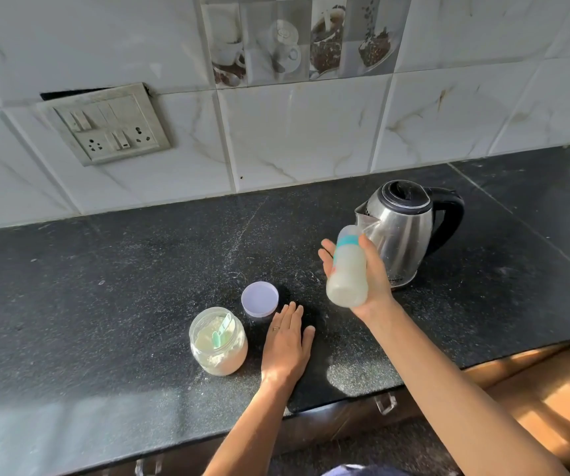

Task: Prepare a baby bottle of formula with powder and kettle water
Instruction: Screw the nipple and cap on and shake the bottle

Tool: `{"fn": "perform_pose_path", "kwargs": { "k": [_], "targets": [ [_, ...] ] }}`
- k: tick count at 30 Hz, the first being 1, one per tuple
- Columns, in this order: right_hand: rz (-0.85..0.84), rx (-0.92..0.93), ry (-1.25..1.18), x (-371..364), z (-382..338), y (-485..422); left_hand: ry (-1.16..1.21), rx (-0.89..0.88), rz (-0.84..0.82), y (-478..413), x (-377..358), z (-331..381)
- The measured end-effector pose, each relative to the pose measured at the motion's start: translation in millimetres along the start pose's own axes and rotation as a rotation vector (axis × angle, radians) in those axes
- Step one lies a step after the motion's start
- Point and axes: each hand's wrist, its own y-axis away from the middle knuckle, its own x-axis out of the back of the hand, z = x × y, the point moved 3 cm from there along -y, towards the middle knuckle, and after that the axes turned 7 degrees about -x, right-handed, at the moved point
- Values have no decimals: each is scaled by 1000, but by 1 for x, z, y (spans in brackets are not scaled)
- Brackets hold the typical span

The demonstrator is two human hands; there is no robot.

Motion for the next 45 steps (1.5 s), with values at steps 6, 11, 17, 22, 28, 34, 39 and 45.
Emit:
{"fn": "perform_pose_path", "kwargs": {
  "k": [6,11,17,22,28,34,39,45],
  "targets": [
    [-185,-111,11,-11,5,4,7,11,7,2,-1,-1],
    [-163,-165,-131,-10,4,4,8,3,-10,3,0,-1],
    [-85,-100,-179,-11,3,6,13,4,-4,4,0,-1],
    [-194,-102,171,-9,6,16,5,2,-8,4,1,0],
    [-54,-125,58,-7,4,14,13,4,-2,5,0,0],
    [-35,-84,-79,-5,4,11,13,7,-4,4,1,0],
    [-227,-75,232,1,2,16,22,13,-3,5,1,1],
    [-61,-86,-6,12,3,13,30,17,1,4,0,0]
  ]
}}
